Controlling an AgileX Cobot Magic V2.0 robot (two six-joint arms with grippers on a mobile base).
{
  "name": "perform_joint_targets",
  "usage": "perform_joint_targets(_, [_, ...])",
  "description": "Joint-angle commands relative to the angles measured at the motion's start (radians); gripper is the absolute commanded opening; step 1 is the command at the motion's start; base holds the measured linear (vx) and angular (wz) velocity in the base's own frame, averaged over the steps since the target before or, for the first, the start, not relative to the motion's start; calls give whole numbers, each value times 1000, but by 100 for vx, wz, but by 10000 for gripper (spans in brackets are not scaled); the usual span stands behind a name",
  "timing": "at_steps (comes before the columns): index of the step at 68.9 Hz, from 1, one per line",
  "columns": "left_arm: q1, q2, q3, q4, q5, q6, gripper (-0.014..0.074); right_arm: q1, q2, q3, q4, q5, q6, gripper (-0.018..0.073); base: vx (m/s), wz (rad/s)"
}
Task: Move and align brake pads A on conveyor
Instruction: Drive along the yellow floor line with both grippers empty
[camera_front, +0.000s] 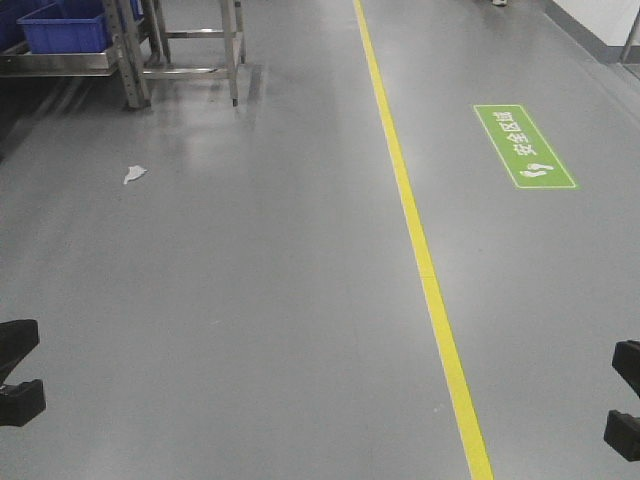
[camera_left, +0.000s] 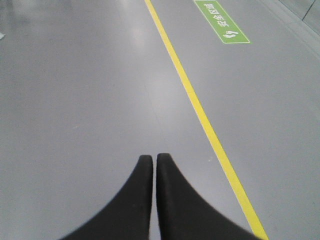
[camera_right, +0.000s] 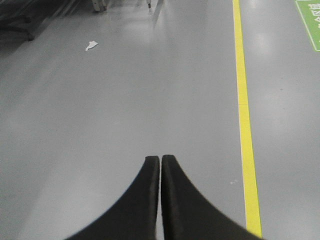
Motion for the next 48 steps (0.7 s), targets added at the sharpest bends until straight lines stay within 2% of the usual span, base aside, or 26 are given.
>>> perform_joint_targets(1, [-4, 0, -25, 0, -68, -4, -6, -3, 5, -26, -3, -71, -8, -10, 33, -16])
perform_joint_targets(48, [-4, 0, -25, 0, -68, -4, -6, -3, 5, -26, -3, -67, -8, -10, 44, -1])
